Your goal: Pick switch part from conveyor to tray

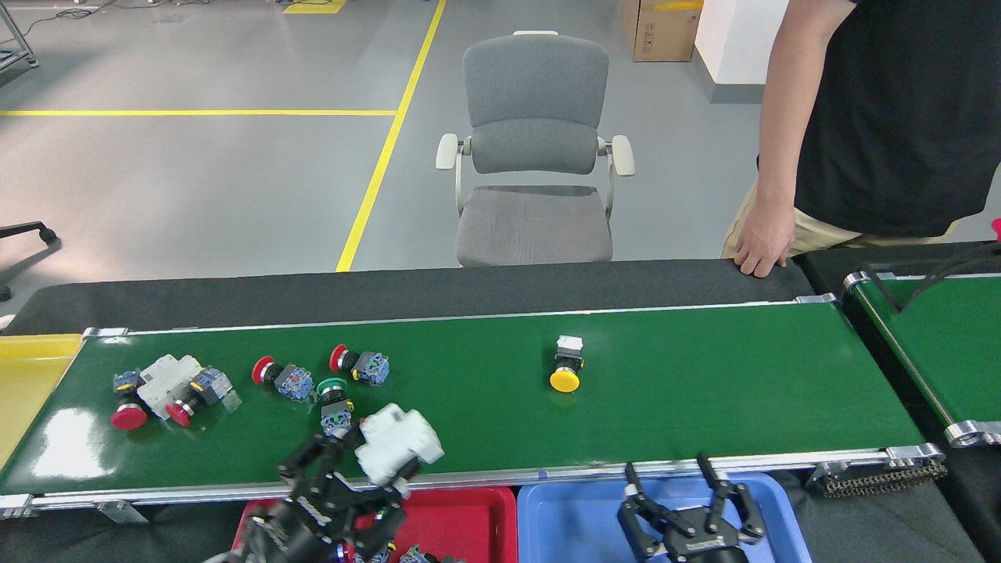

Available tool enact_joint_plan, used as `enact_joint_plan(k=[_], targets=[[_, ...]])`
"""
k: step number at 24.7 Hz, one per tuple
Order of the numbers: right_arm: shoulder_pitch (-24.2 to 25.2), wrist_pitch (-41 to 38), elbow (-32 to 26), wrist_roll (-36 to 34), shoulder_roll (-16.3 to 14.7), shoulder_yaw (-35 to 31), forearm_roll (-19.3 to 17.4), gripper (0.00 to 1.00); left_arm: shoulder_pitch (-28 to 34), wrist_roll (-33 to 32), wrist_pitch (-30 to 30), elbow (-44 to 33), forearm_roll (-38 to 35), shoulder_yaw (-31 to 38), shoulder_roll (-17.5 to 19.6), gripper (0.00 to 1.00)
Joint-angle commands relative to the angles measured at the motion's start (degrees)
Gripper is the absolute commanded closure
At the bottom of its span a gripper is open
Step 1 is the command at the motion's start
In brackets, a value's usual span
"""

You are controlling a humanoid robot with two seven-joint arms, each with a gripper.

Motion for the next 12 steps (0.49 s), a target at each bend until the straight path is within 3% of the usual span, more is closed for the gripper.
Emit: enact_joint_plan(k=[1,3,5,6,7,8,9,12], targets=[[0.1,1.5,-0.9,-0.6,-0.1,-2.1,-0.1,0.00,0.7,-0.1,0.1,-1.0,-3.8,-2.1,-2.7,0.82],[0.2,1.5,-0.8,-0.2,-0.3,-2.8,-0.1,0.00,2.5,-0.2,0.1,-1.0,-6.6,-4.1,-4.6,0.78],[0.2,1.6,-0.9,-0.1,-0.7,-3.0,-0.1,0.00,3.0,-0.3,1.0,-1.0,-6.9,-6.6,-5.4,0.61],[0.1,1.6,-0.8,0.1,-0.7,-3.0,-0.1,0.00,3.1,-0.3,2.2,-1.0,-6.8,-7.4,-5.4,0.51],[0.1,1.6,-0.9,0.1,-0.8,-3.1,-0.1,0.00,3.1,-0.3,3.5,-1.0,-6.8,-7.9,-5.4,0.34],[0.1,1.6,-0.9,0.5,-0.9,-3.0,-0.1,0.00,3.1,-0.3,5.8,-1.0,-6.9,-8.7,-5.5,0.11],[0.1,1.6,-1.0,1.1,-1.0,-3.0,-0.1,0.00,3.2,-0.2,8.1,-1.0,-6.8,-9.6,-5.5,0.01],[0.1,1.5,-1.4,2.5,-1.9,-3.0,-0.1,0.00,3.4,0.0,10.2,-1.3,-6.6,-11.2,-5.4,0.00]])
